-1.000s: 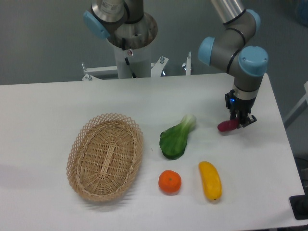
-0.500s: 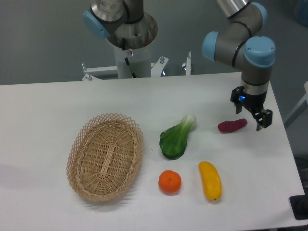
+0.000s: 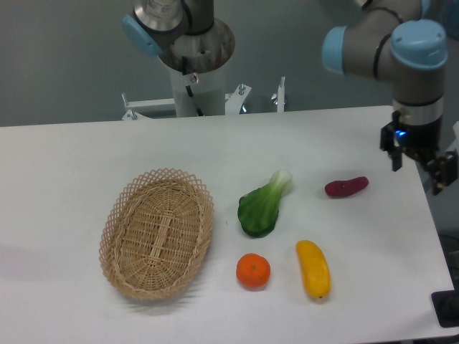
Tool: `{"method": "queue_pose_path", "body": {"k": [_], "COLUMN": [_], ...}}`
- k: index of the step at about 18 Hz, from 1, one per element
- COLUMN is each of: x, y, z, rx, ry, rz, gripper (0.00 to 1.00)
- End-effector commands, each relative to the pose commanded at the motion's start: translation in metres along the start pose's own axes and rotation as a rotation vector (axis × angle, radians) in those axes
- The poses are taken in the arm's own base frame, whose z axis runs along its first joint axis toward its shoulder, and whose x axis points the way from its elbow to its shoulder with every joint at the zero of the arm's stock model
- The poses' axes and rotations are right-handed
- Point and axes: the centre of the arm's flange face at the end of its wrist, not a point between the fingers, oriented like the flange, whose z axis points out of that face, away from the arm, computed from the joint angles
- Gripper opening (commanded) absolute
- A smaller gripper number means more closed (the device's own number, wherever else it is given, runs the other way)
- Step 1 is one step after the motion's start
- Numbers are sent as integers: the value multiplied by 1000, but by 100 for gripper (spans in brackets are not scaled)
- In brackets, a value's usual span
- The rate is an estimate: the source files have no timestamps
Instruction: Place the sweet potato on the table
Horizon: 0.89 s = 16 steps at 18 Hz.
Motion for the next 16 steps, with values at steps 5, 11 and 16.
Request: {"method": "queue_pose_path", "body": {"k": [5,11,16], "x": [-2,6,7], "y": [26,65,67], "z": [-9,-18,-17], "rx": [19,101,101], "ry": [15,9,12], "rz": [-35,-95,-98], "gripper": [100,100,100]}}
